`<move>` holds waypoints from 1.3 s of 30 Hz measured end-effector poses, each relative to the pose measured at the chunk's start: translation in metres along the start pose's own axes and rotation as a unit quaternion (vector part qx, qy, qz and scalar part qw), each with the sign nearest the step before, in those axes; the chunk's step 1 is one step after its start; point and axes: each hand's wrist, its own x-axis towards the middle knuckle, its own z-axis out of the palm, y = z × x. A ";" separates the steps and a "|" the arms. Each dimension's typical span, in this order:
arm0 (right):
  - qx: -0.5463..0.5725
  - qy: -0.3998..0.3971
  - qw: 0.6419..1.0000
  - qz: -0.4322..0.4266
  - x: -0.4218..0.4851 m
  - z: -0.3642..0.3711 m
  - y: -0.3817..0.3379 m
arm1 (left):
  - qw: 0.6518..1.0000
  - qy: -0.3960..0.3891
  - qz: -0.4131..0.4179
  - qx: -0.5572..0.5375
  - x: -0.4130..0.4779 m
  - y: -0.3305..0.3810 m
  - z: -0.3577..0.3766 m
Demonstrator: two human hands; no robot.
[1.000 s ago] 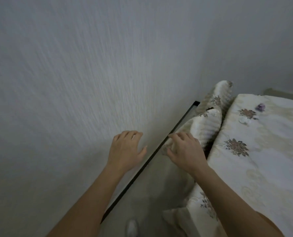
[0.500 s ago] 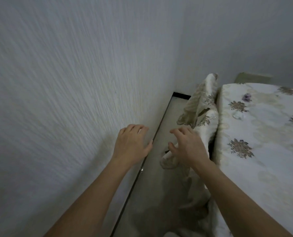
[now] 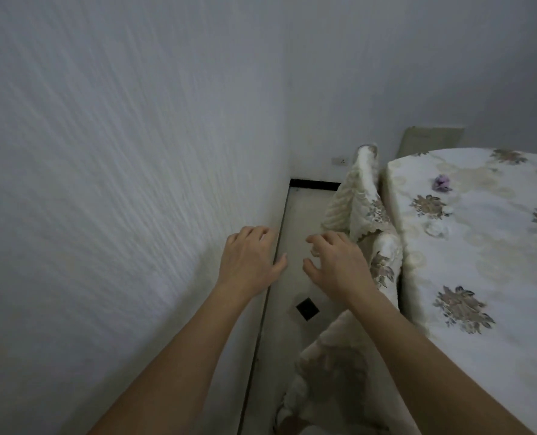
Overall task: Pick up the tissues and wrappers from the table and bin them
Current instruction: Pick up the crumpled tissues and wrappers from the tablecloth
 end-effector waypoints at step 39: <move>-0.040 0.053 0.931 0.358 0.358 0.032 0.298 | 0.935 -0.088 0.309 -0.150 0.628 0.116 0.201</move>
